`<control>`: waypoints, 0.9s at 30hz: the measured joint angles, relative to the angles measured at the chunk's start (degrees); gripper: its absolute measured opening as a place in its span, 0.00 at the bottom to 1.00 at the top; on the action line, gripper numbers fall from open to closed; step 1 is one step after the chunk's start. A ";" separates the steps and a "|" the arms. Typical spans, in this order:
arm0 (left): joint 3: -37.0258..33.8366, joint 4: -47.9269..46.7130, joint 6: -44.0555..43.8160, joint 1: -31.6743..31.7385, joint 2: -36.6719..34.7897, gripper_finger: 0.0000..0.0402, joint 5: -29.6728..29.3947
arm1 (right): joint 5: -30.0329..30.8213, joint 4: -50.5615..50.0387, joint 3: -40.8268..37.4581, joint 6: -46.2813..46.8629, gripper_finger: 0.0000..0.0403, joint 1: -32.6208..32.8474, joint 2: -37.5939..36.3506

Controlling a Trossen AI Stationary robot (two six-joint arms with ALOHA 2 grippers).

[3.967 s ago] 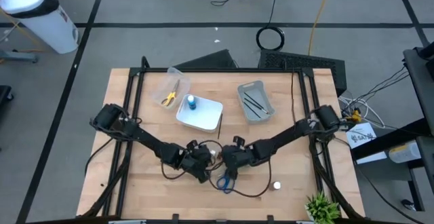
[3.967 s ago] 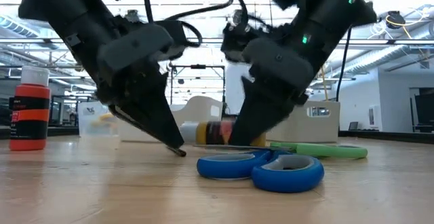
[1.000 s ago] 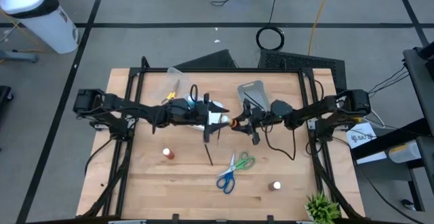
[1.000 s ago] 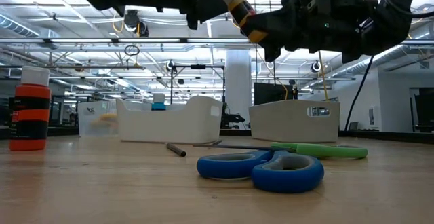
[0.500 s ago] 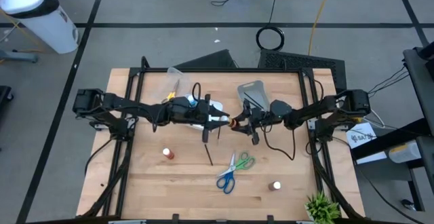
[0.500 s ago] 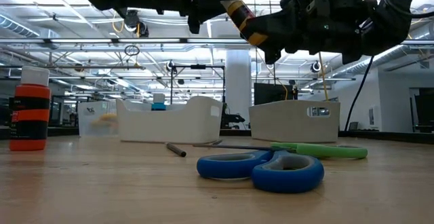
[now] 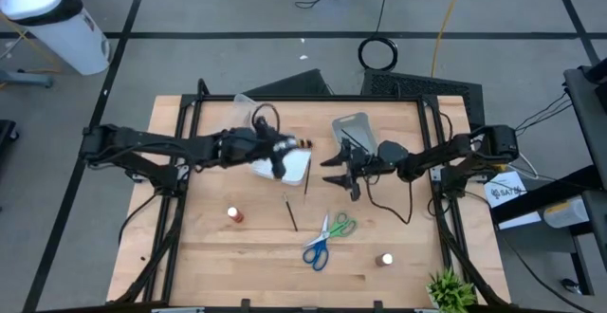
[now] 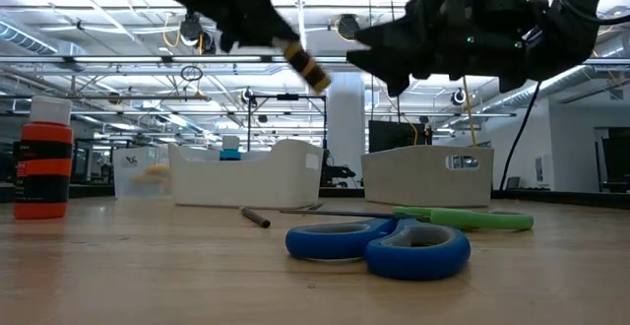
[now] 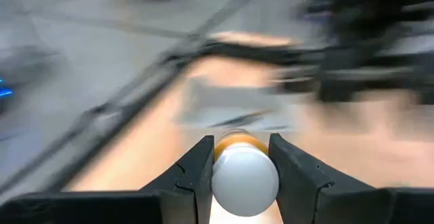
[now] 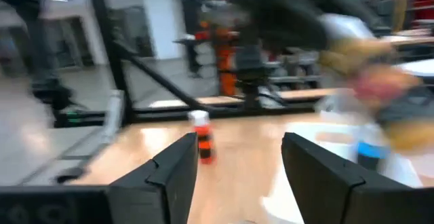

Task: Pick & Place Paint Supplies
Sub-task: Put the yellow paint bottle into the white bin

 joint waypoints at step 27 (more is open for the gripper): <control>10.06 -19.36 -16.29 6.03 15.40 0.31 6.31 | 0.07 -0.11 0.09 -1.69 0.49 -0.26 -0.39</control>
